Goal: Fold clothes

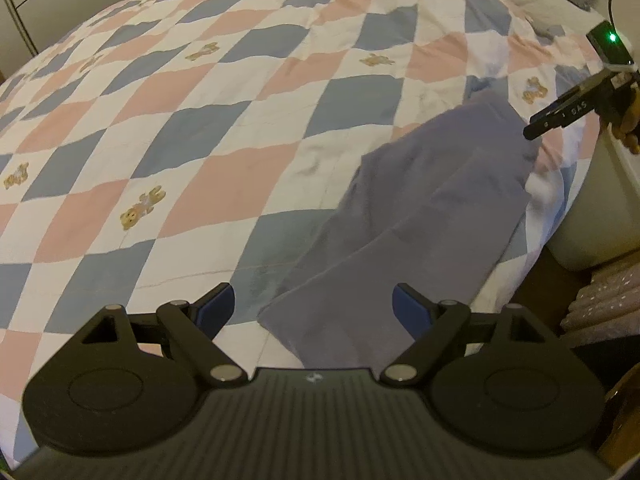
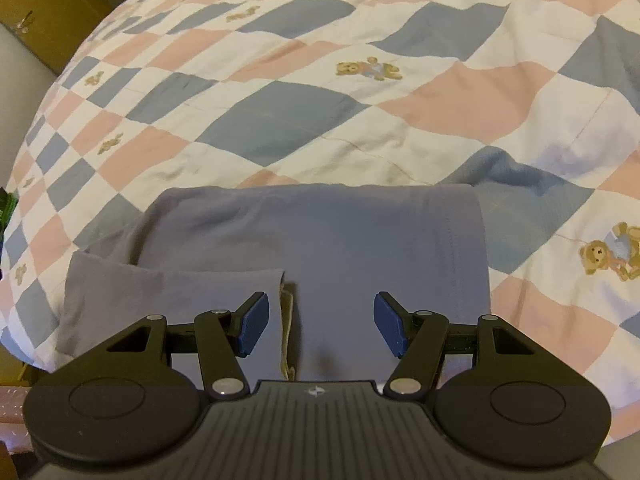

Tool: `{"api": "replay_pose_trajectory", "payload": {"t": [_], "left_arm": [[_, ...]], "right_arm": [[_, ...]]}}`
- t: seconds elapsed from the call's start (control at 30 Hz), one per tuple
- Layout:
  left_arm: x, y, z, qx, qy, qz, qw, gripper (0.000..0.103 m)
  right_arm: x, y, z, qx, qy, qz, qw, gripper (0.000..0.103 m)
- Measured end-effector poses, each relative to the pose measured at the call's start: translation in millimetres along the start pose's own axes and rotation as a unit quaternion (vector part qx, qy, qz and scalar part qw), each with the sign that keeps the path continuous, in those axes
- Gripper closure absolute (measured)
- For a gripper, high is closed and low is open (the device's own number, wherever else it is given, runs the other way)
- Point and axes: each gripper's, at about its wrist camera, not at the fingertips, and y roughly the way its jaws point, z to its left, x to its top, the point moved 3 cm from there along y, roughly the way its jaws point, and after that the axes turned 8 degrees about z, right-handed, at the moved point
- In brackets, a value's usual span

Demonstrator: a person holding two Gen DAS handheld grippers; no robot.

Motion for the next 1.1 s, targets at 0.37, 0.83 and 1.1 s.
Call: {"api": "replay_pose_trajectory", "payload": {"t": [0.37, 0.83, 1.1], "left_arm": [[8.4, 6.1, -20.0, 0.022, -0.016, -0.008, 0.9996, 0.019], [6.6, 43.5, -24.8, 0.039, -0.074, 0.007, 0.9965, 0.019], [-9.5, 65.4, -35.3, 0.02, -0.081, 0.033, 0.996, 0.019]], "right_arm": [[-25.4, -22.3, -27.8, 0.014, 0.001, 0.001, 1.0, 0.041], [-65.8, -23.5, -47.7, 0.064, 0.05, -0.027, 0.996, 0.041], [-90.2, 11.0, -52.0, 0.137, 0.124, -0.044, 0.982, 0.041]]}}
